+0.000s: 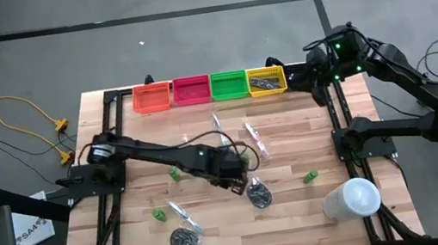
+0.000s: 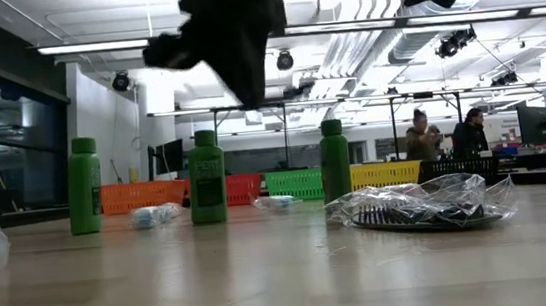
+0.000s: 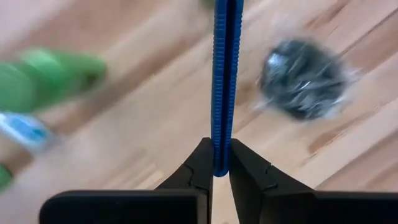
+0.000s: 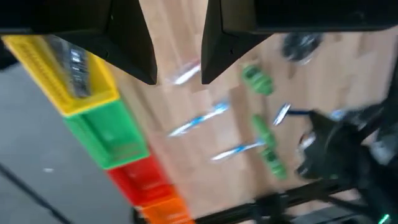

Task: Pick & Place Travel size toiletries
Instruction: Put the blue razor into the black bin

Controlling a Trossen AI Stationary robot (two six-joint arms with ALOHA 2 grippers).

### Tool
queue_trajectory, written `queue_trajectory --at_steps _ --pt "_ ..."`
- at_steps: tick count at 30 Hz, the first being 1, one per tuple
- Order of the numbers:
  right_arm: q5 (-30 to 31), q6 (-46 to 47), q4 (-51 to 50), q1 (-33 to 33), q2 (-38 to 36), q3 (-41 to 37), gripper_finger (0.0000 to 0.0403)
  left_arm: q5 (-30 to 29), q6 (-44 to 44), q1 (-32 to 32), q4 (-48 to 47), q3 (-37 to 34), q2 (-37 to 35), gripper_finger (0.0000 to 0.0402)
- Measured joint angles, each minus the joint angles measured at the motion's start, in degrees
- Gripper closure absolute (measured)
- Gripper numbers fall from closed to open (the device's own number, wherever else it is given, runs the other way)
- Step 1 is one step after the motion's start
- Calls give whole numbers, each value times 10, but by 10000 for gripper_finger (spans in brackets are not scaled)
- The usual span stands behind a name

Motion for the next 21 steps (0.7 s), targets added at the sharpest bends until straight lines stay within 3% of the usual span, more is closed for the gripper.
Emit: queue_trajectory --at_steps 5,10,16,21 --pt "-96 -16 -1 0 1 -30 283 -82 59 15 31 0 -49 375" --pt "-192 -15 42 0 2 -109 283 -154 181 37 110 0 -78 375" --pt "-254 42 174 0 4 -187 283 -156 352 64 248 0 -81 375" --pt "-280 84 272 3 3 -217 283 -154 430 87 319 0 -81 369"
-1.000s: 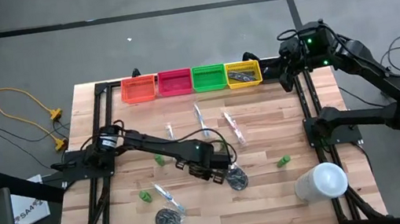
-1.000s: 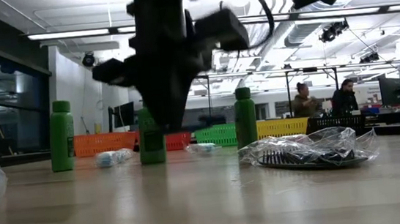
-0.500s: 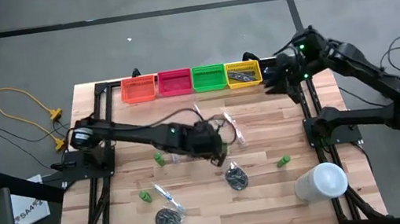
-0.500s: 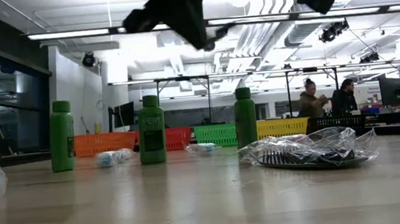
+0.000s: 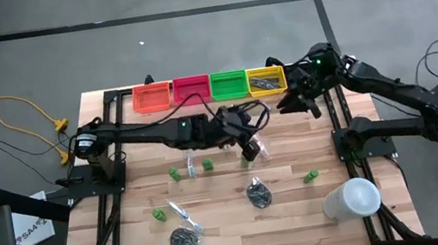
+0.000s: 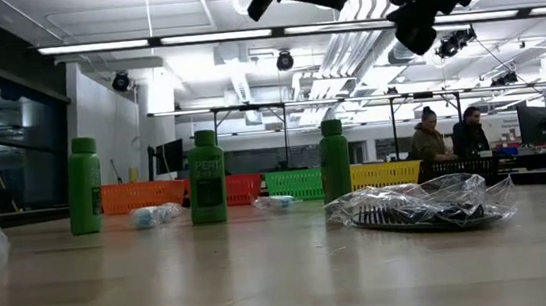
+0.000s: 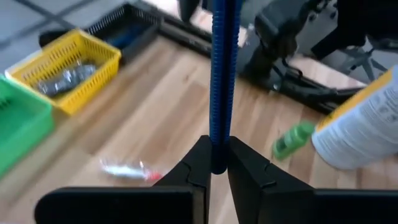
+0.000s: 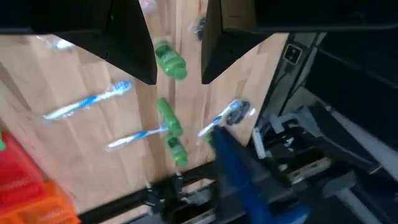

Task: Pick & Place Travel size toiletries
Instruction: Put the blue razor into the black bin

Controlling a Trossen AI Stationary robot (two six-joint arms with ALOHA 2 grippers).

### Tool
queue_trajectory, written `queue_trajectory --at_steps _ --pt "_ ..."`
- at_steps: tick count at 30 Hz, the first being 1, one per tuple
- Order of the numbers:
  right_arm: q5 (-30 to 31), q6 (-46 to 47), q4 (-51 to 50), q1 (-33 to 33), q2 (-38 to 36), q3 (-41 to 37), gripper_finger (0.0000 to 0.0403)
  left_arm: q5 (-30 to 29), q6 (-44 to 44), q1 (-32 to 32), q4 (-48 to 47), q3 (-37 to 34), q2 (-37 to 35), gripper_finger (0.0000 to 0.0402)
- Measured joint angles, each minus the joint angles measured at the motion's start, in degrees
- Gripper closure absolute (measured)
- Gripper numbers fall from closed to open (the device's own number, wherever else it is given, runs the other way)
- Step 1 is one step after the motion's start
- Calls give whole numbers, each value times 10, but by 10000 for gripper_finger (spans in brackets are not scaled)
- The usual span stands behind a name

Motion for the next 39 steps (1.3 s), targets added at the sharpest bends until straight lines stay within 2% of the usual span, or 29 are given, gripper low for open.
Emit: queue_trajectory --at_steps 4,10,13,16,20,24,28,33,39 --pt "18 -7 31 29 0 -7 283 6 36 17 24 0 0 368" --pt "122 -5 111 88 0 -7 283 47 53 34 28 0 0 368" --pt "148 10 144 111 0 -7 278 49 72 35 28 0 0 368" --pt "156 37 167 127 0 -7 261 50 86 35 28 0 0 368" --pt "196 57 182 145 0 -7 225 67 92 35 29 0 0 368" --pt "196 69 201 167 7 -7 191 77 92 35 29 0 0 368" --pt "196 84 224 191 22 -7 181 101 107 35 33 0 0 368" --pt "218 88 254 216 39 -7 201 114 109 35 32 0 0 368" --pt "226 103 252 222 39 -7 286 118 109 35 30 0 0 368"
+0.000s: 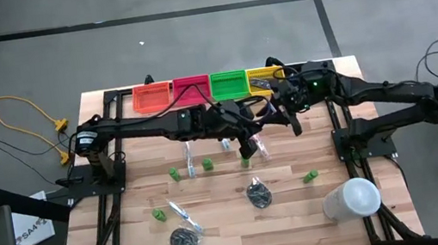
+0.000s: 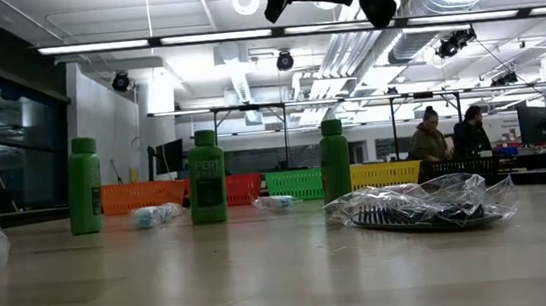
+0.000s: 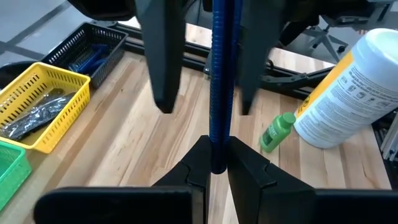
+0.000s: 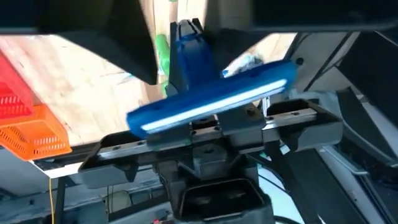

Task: Pick & Place Travel size toiletries
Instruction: Put the blue razor into the black bin

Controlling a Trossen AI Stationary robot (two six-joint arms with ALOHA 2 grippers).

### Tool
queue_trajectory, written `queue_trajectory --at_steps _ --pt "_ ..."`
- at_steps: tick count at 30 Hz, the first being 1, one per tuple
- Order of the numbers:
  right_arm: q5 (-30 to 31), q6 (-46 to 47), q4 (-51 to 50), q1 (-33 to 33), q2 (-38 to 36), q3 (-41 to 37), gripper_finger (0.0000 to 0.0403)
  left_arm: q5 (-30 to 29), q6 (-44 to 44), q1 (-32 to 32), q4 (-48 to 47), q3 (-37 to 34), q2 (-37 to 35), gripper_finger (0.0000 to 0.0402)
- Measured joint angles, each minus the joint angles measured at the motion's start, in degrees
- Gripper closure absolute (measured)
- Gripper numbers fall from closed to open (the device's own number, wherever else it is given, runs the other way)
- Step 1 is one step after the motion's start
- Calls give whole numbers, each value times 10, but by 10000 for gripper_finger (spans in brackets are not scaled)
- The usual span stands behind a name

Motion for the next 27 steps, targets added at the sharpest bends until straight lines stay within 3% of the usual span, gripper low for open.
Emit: queue_trajectory --at_steps 6,11,21,27 --pt "-8 8 0 0 0 0 380 5 -5 0 -2 0 0 368" --pt "-5 33 -2 0 0 0 377 8 -2 0 -2 0 0 342" --pt "21 49 -36 -18 0 0 379 -3 1 5 -38 1 -11 213" --pt "64 60 -46 -56 -14 0 379 -9 -5 18 -98 1 -35 200"
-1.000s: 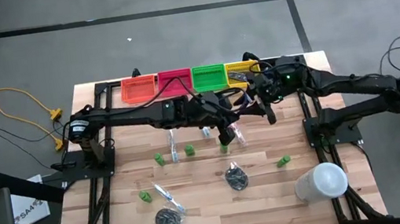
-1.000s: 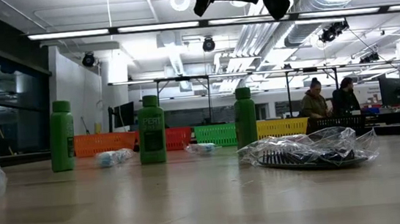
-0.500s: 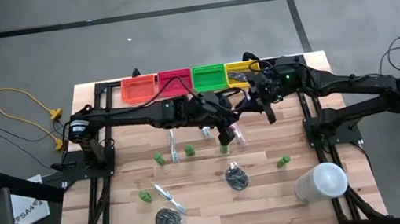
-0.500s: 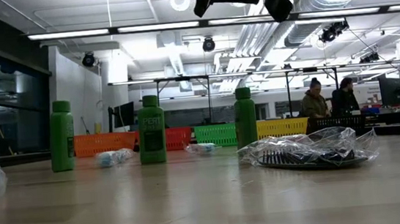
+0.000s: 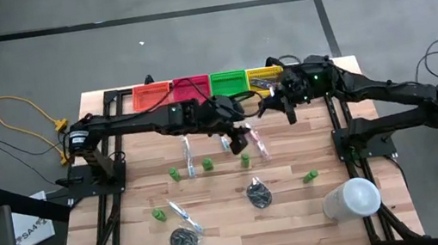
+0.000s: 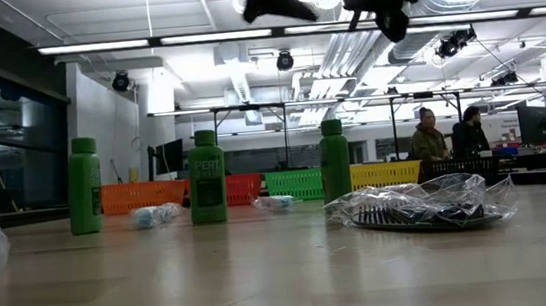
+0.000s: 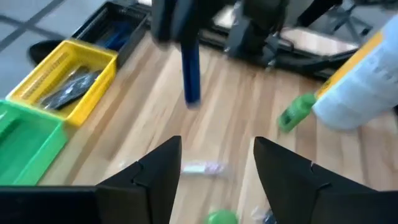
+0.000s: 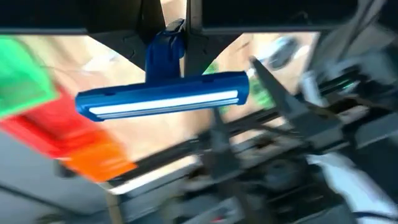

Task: Pick & Place Travel size toiletries
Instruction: Put the blue razor into the black bin

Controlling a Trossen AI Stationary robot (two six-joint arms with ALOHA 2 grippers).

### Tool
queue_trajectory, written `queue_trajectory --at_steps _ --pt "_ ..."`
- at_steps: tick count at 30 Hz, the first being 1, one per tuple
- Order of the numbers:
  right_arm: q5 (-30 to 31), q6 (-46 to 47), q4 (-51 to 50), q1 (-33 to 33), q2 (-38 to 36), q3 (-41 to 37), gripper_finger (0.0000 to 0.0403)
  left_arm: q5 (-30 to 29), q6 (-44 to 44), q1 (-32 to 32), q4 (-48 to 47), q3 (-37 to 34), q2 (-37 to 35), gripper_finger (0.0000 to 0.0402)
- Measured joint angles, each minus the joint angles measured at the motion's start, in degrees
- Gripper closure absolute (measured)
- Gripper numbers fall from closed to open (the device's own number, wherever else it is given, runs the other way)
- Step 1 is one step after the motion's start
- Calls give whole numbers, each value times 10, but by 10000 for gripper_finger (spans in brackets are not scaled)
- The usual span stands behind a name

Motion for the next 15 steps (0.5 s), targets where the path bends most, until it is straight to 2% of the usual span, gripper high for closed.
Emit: queue_trajectory --at_steps 5,9,15 --pt "89 -1 -39 -45 -14 0 379 -18 -13 11 -79 -1 -28 200" --pt "218 -8 -130 -82 -13 35 379 -41 -15 13 -123 0 -47 200" --pt "382 -72 -238 -150 15 101 380 -78 -14 14 -150 0 -65 200"
